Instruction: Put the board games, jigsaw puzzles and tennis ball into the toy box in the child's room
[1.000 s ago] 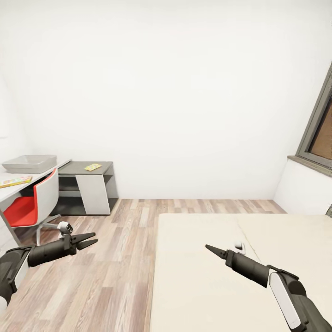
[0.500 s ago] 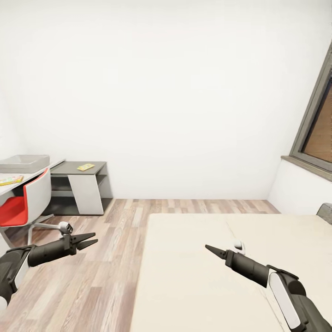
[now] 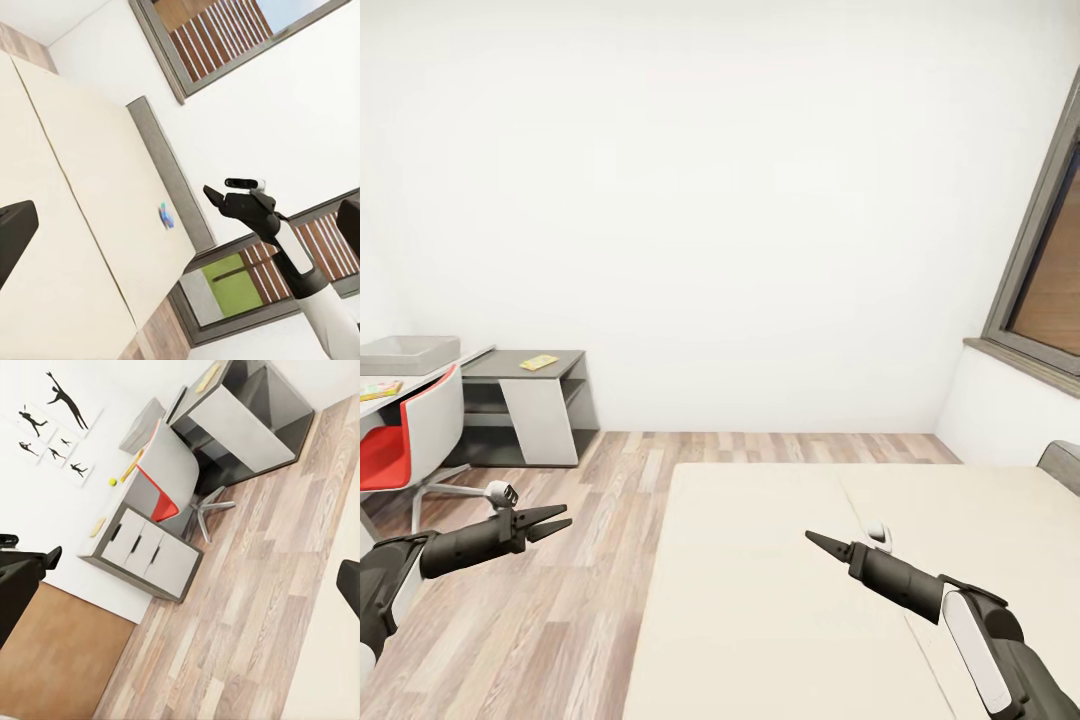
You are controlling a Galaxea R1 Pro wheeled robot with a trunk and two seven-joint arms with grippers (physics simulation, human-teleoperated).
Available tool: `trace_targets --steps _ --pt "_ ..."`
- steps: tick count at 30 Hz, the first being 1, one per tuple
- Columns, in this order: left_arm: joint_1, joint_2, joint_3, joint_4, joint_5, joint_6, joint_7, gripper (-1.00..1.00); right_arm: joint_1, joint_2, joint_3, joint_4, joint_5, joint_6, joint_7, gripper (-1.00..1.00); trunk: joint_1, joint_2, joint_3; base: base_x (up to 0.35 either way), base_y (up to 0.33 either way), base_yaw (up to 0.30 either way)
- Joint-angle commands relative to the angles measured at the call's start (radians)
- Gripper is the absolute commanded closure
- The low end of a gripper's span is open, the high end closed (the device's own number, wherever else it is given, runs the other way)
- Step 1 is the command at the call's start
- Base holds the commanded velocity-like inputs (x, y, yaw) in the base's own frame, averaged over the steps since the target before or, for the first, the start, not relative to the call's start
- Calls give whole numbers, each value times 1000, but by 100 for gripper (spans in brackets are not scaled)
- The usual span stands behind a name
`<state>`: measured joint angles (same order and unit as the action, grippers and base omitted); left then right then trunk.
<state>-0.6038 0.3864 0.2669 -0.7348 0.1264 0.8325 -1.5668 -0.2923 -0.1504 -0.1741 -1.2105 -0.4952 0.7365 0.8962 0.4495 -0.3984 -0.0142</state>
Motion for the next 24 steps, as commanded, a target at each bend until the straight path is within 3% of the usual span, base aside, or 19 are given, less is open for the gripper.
trace_targets --steps 1,24 --pt "-1 0 0 0 -1 10 -4 -100 -1 0 -1 0 -3 6 1 -100 1 -2 -2 0 -12 0" --pt "-1 0 0 0 -1 11 -4 -100 -1 0 -1 0 -5 6 1 -100 1 -2 -2 -25 -1 0"
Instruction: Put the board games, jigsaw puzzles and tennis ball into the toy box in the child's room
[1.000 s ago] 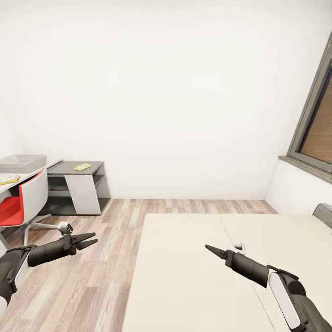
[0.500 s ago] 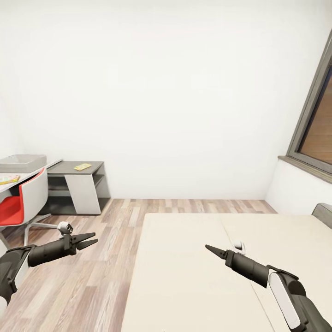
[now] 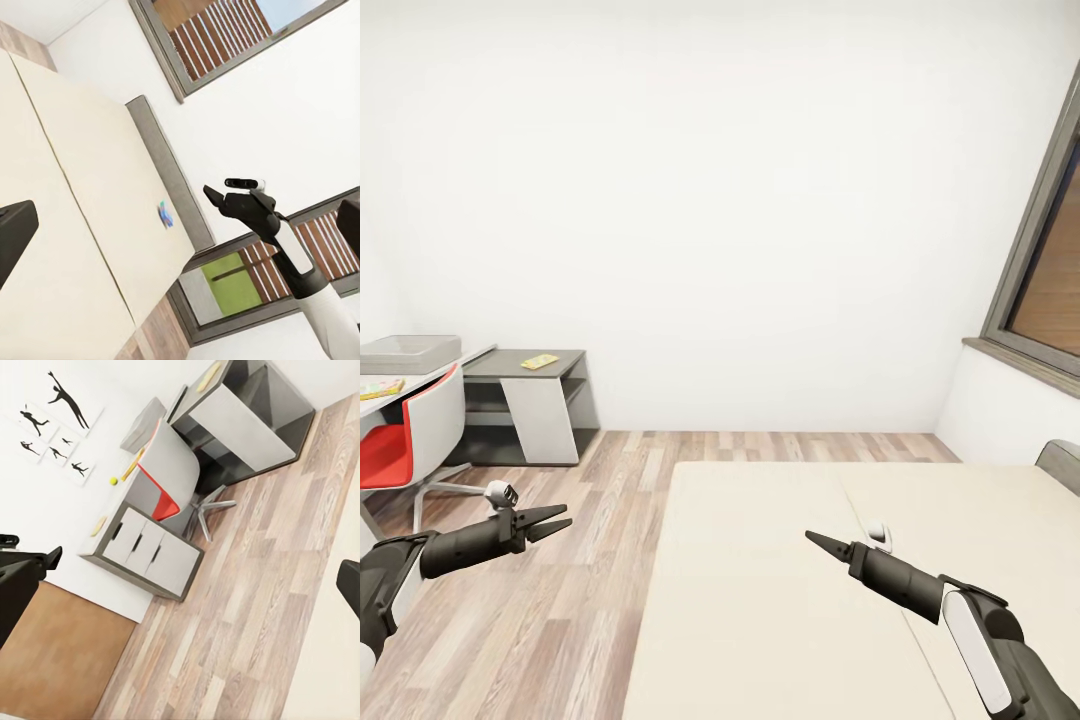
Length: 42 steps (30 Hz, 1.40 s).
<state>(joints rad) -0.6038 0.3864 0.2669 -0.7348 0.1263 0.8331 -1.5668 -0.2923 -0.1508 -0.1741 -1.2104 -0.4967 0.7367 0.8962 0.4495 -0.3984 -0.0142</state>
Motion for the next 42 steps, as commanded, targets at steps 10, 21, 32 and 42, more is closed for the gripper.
trace_targets --steps 10,21,32,42 --pt "-1 0 0 0 -1 10 -4 -100 -1 -1 -1 0 -3 6 1 -100 1 -2 -2 0 -3 0" --pt "-1 0 0 0 -1 10 -4 -100 -1 -1 -1 -1 -2 7 1 -100 1 -2 -2 0 -160 0" --pt "-1 0 0 0 -1 11 -4 -100 -1 -1 -2 -1 -3 9 1 -100 1 -2 -2 0 -213 -58" --pt "-1 0 0 0 -1 11 -4 -100 -1 -1 -1 -1 -2 9 1 -100 1 -2 -2 0 -216 -16"
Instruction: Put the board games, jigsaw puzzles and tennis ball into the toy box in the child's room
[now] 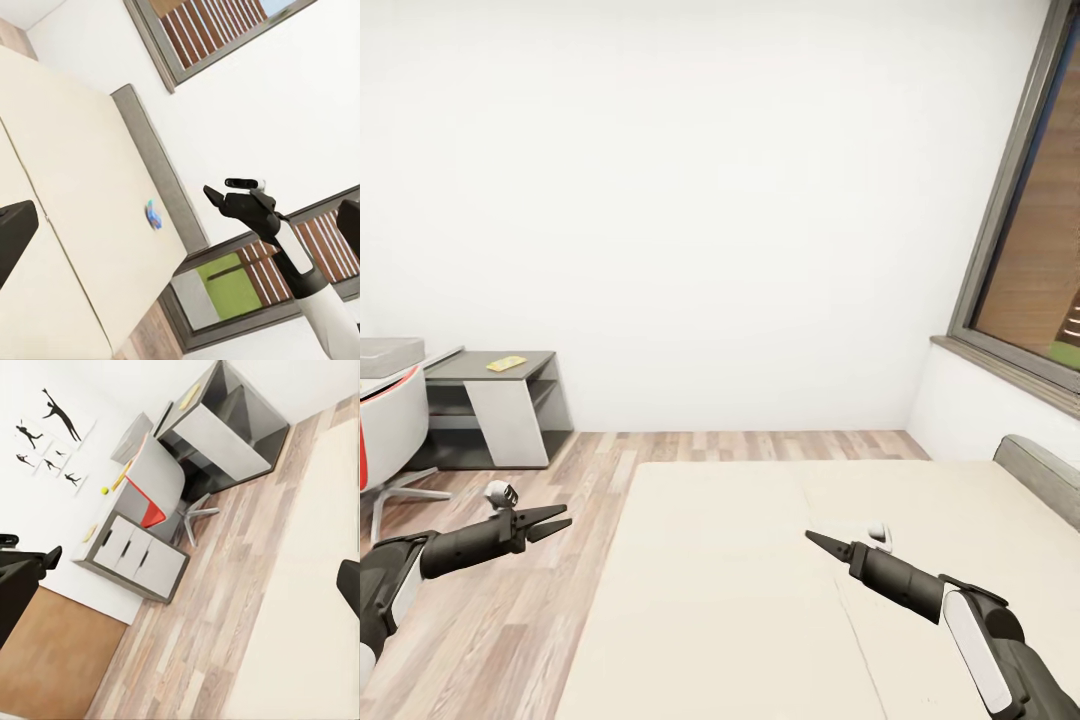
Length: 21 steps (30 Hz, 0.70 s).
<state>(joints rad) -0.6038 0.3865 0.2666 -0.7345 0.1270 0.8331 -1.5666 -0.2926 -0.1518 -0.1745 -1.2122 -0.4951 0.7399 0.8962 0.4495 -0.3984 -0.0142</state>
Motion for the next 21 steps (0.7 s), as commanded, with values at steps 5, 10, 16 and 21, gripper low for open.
trace_targets --steps 5,10,16,21 --pt "-1 0 0 0 -1 11 -4 -100 0 0 -1 0 -3 6 1 -100 1 -2 -2 0 -216 -2" --pt "-1 0 0 0 -1 11 -4 -100 0 0 -1 0 -2 6 1 -100 1 -2 -2 0 -216 0" --pt "-1 0 -1 0 -1 11 -4 -100 -1 0 0 0 -2 6 1 -100 1 -2 -6 0 -216 0" --pt "-1 0 0 0 -1 11 -4 -100 -1 0 0 0 -2 6 1 -100 1 -2 -12 0 -216 0"
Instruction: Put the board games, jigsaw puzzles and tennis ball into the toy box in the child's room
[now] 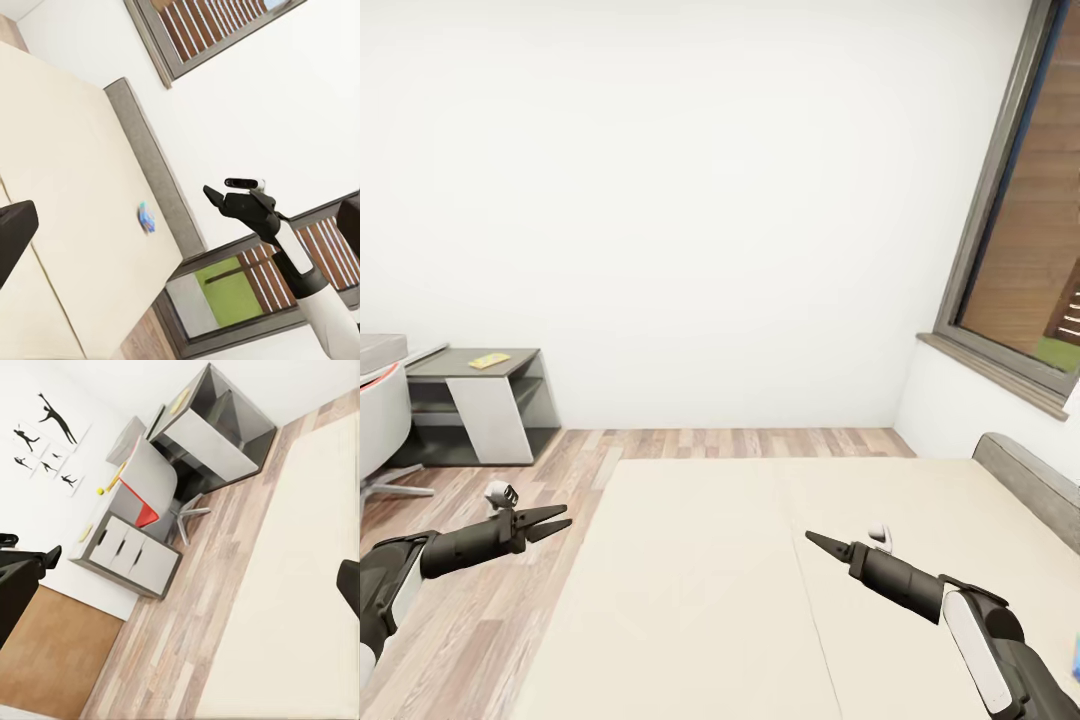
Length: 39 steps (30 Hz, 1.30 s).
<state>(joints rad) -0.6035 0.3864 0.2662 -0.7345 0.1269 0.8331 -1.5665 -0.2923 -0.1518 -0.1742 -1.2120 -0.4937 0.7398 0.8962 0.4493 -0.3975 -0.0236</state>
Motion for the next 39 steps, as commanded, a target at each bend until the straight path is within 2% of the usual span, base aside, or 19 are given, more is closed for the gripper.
trace_targets --steps 1,39 --pt "-1 0 0 0 -1 11 -4 -100 -1 0 -1 0 -3 6 1 -100 1 -3 -3 0 -216 0" --pt "-1 0 1 0 -1 11 -4 -100 -1 0 -2 0 -6 6 1 -100 1 -3 -4 0 -216 0"
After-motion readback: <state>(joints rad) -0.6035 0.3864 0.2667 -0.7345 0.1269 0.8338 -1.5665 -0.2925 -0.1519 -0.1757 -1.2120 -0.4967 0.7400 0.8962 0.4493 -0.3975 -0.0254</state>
